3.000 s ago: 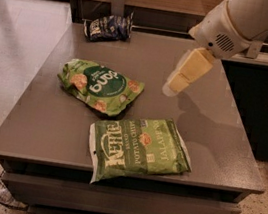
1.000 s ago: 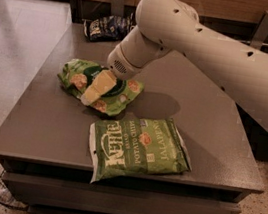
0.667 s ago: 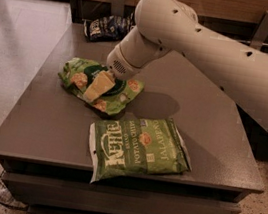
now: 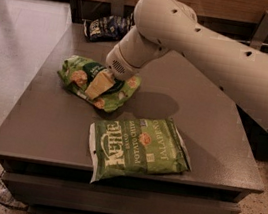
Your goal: Move green rice chip bag near blue chip bag
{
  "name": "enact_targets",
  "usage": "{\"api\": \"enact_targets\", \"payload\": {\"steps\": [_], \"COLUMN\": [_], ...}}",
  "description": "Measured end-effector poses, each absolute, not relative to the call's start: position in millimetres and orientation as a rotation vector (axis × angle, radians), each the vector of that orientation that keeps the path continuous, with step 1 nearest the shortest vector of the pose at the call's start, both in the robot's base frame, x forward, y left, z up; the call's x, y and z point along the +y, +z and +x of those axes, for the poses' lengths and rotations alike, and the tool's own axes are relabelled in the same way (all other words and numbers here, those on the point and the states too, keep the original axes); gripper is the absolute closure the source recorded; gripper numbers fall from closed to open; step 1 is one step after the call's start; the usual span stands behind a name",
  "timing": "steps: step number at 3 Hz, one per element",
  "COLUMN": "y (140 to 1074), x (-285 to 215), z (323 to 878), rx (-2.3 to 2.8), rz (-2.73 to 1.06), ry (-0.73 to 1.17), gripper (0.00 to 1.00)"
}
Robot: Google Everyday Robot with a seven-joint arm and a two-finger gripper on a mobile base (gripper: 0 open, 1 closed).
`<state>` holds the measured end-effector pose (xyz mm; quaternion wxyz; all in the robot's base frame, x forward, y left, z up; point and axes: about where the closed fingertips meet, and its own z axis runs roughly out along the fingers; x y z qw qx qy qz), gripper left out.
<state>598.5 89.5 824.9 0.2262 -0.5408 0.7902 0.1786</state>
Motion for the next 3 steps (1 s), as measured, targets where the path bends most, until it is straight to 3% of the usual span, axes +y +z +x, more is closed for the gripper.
{"api": "enact_targets", "payload": {"steps": [1, 3], "y": [826, 863], "x": [90, 78], "z": [598, 613], "rx": [2.178, 2.155], "rz": [-1.491, -1.464], "ry": [0.492, 0.421], "gripper": [1.00, 1.00]}}
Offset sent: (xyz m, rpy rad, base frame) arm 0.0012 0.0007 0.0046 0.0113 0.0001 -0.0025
